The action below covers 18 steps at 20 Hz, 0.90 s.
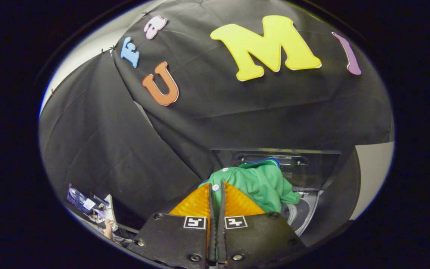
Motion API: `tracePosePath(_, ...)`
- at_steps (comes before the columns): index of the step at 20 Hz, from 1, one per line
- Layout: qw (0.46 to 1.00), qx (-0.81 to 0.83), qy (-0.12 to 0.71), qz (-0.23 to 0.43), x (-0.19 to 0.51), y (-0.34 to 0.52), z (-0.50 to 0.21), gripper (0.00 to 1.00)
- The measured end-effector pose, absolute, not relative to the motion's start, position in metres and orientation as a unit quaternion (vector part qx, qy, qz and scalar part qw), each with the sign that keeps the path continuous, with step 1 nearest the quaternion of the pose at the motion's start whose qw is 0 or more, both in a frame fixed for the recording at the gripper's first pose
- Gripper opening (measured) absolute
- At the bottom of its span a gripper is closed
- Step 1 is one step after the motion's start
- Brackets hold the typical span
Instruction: Put the clothes into the washing machine and then close the washing machine lid.
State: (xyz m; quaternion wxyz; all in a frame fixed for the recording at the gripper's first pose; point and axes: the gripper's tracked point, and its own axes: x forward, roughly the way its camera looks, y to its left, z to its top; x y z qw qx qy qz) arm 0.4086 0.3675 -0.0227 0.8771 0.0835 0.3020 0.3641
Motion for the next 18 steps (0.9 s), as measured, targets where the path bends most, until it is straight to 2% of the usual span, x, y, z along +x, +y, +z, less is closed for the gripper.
tracePosePath(11,0.871,0.063,0.319,0.368,0.414,0.405,-0.054,0.05)
tracePosePath(18,0.876,0.044,0.349,0.33,0.44,0.403,-0.112,0.05)
